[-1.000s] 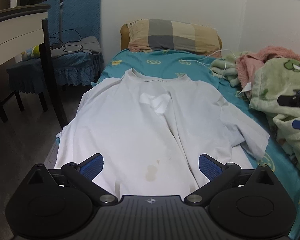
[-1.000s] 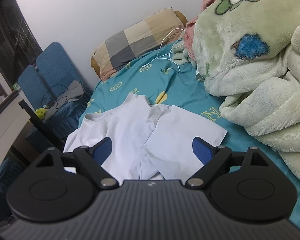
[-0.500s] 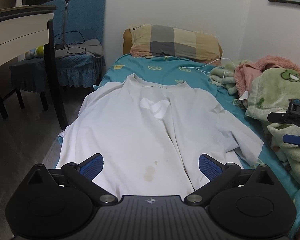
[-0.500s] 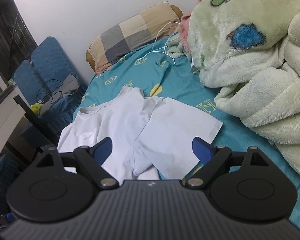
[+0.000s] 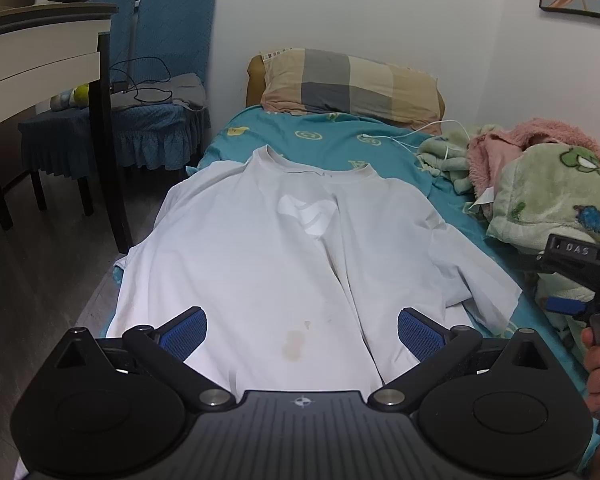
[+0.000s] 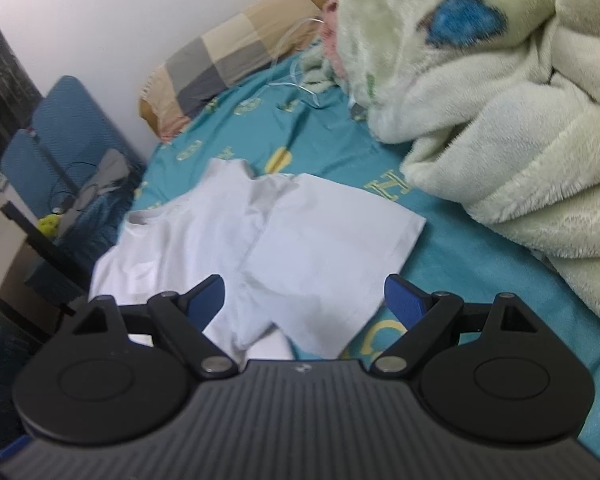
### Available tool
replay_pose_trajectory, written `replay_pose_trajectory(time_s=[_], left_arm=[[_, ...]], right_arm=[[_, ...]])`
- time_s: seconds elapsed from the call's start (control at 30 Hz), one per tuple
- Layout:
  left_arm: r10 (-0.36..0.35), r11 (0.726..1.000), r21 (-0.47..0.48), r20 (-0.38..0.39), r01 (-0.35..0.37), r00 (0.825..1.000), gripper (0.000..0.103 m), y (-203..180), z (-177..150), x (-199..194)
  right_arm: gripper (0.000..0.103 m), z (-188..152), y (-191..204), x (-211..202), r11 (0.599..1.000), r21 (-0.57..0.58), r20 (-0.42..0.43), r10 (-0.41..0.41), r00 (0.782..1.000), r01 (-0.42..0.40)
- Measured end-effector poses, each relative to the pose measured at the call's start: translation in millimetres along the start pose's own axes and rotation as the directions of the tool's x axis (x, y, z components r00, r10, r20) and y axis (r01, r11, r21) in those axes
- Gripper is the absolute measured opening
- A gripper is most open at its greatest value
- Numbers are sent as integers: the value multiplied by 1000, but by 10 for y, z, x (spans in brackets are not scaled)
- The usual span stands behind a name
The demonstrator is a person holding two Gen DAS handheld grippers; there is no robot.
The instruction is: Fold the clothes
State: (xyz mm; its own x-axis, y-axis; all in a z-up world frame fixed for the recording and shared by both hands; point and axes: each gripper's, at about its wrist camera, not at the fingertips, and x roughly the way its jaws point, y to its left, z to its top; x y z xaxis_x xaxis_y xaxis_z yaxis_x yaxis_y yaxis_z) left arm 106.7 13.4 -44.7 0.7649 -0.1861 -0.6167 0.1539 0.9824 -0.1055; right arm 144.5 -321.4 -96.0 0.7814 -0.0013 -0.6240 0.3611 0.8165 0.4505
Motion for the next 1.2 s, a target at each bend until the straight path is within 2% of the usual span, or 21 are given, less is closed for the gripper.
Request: replay_pose_trajectory(time_s=[0.23, 0.47, 0.77, 0.87, 1.03, 1.1, 1.13, 1.2], left_arm=[[-8, 1000, -13, -3, 8, 1000, 103, 18, -3, -11], [-9, 1000, -30, -8, 9, 1000, 103, 33, 1, -10], [-3, 999, -50, -15, 2, 1000, 103, 57, 10, 5], [6, 998, -58, -16, -7, 1000, 103, 73, 13, 16], [15, 997, -77, -30, -18, 999, 103, 118, 11, 86], [17, 996, -88, -39, -21, 999, 103, 142, 11, 132], [18, 995, -93, -44, -22, 999, 103, 154, 11, 156], [20, 994, -104, -54, -25, 998, 103, 178, 11, 203]], right_arm=[[88, -20, -147, 152, 997, 50, -9, -51, 999, 52], [85, -23, -323, 156, 984, 177, -4, -32, 999, 32], [85, 10, -382, 249, 979, 193, 1, -68, 998, 67], [85, 75, -519, 321, 962, 259, -5, -87, 996, 85], [85, 102, -827, 522, 904, 411, -31, -116, 993, 119], [77, 81, -903, 616, 885, 450, -33, -113, 993, 116], [76, 69, -936, 663, 877, 468, -33, -109, 993, 112], [76, 71, -907, 736, 887, 450, -14, -109, 994, 104]])
